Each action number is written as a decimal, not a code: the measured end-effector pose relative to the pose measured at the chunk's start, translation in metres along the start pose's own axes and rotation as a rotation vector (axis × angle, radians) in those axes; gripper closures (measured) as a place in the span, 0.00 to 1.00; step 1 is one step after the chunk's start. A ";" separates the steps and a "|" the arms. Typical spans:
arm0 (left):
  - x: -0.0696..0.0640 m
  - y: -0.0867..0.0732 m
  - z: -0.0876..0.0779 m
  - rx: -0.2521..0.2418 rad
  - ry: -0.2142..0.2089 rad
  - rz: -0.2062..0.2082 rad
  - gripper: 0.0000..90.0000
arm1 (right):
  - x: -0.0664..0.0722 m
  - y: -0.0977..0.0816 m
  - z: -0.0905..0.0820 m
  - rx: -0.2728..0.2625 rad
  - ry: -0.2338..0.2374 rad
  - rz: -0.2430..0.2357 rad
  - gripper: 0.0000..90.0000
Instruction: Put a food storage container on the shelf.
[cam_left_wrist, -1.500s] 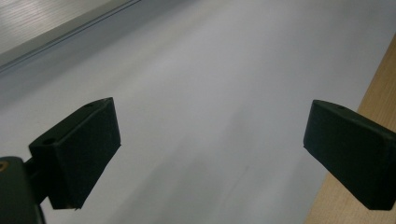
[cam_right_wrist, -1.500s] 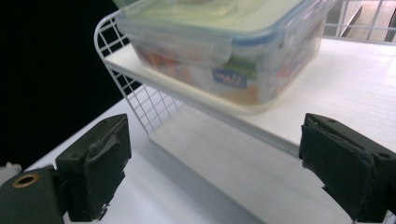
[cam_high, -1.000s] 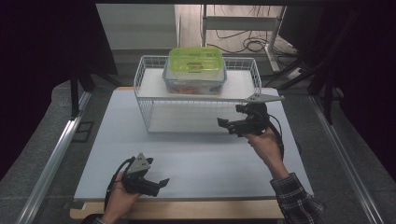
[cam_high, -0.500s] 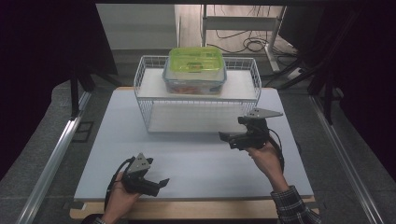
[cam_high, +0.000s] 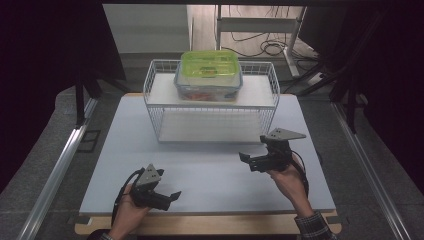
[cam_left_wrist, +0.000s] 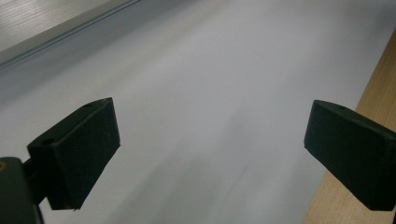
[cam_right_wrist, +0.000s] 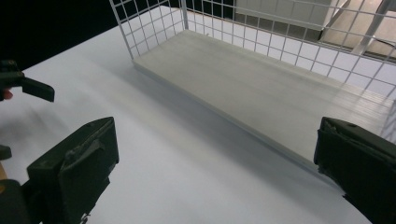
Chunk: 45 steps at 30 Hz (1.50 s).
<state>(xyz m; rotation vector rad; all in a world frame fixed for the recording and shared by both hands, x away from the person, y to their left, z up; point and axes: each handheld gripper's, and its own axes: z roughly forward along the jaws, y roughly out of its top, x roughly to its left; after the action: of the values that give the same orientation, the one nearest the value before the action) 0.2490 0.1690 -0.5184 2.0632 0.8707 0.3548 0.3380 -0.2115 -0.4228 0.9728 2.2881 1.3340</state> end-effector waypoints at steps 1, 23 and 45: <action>0.000 0.000 0.000 0.000 0.001 0.002 0.04 | 0.000 -0.001 -0.001 0.002 -0.007 -0.002 0.00; 0.001 -0.002 0.000 -0.014 -0.014 -0.014 0.04 | -0.004 -0.044 -0.013 0.049 -0.086 -0.002 0.00; 0.001 -0.003 0.003 0.005 -0.016 -0.006 0.03 | -0.013 -0.099 -0.011 0.153 -0.152 0.004 0.00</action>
<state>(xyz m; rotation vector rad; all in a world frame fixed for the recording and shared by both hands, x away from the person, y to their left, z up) 0.2507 0.1689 -0.5226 2.0651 0.8691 0.3328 0.3014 -0.2604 -0.5021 1.0883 2.2984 1.0589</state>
